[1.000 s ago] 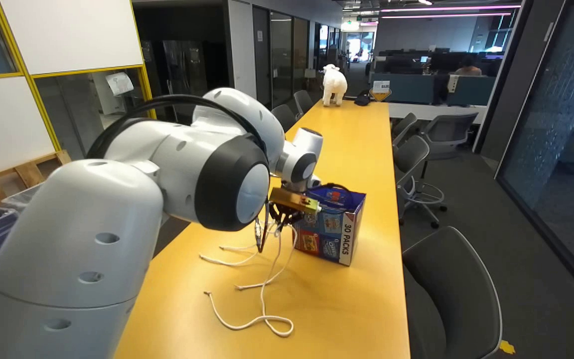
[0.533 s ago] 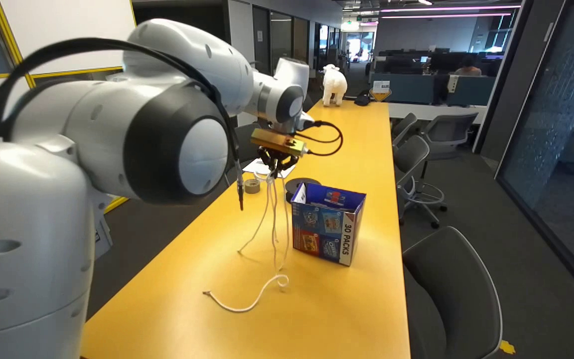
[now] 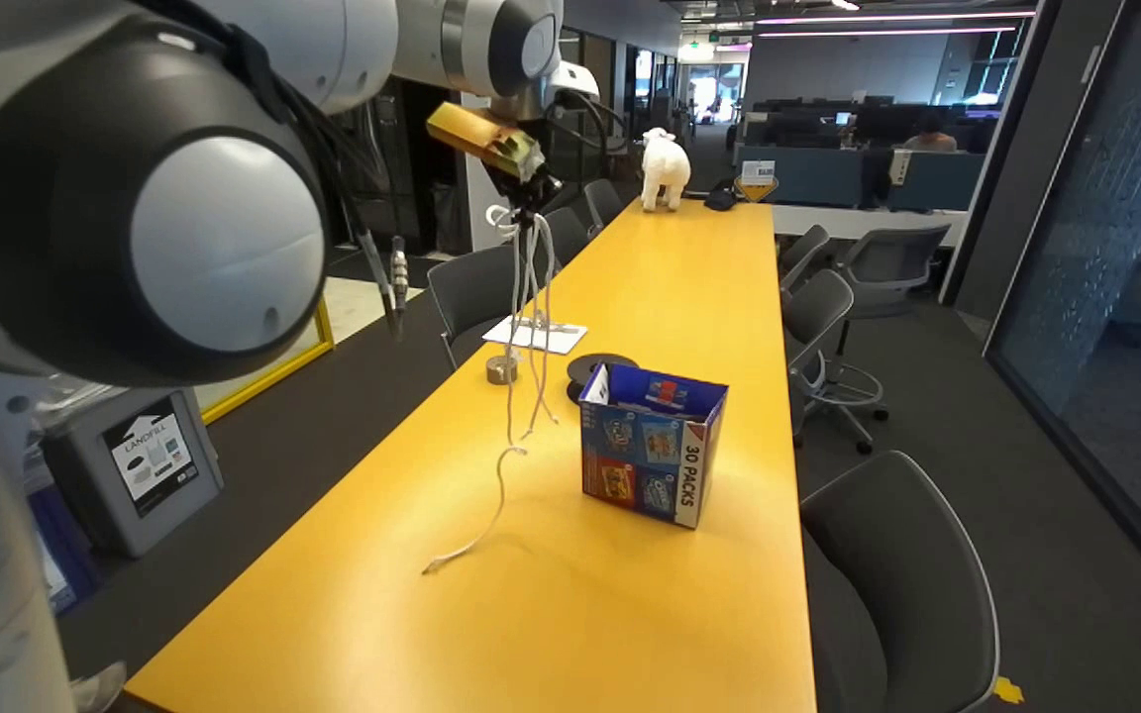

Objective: Put the ropes in the box

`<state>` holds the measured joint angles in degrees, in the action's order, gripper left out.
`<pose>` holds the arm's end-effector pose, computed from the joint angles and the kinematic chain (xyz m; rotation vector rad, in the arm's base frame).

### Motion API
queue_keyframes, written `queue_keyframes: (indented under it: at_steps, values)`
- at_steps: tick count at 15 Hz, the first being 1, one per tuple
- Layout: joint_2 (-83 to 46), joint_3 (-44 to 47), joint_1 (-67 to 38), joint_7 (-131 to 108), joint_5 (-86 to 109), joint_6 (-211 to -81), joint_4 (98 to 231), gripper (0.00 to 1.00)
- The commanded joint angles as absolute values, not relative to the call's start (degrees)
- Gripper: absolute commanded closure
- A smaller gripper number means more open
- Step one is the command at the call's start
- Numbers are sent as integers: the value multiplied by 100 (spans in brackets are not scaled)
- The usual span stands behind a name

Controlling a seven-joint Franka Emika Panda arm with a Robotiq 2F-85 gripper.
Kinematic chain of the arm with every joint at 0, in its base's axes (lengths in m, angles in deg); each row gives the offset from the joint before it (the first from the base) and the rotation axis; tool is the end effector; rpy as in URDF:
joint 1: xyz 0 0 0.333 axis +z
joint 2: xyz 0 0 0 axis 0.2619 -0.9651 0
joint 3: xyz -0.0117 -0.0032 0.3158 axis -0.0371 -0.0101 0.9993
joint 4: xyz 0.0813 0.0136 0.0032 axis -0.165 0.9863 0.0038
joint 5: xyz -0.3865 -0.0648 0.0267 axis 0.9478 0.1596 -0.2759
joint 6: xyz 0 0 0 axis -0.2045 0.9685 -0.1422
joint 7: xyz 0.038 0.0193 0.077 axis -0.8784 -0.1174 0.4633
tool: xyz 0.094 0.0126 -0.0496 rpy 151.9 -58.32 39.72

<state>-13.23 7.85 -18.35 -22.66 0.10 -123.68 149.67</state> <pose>0.6467 -0.0042 0.6542 -2.8467 0.4615 -0.5543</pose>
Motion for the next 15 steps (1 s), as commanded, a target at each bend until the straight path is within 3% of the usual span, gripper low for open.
queue_keyframes:
  at_steps: [1,15]
  values:
    - [-1276,716,-1778,-3320,146,-12537,14549,98]
    - [-2711,78,-1652,-6938,1764,-14384,13212,98]
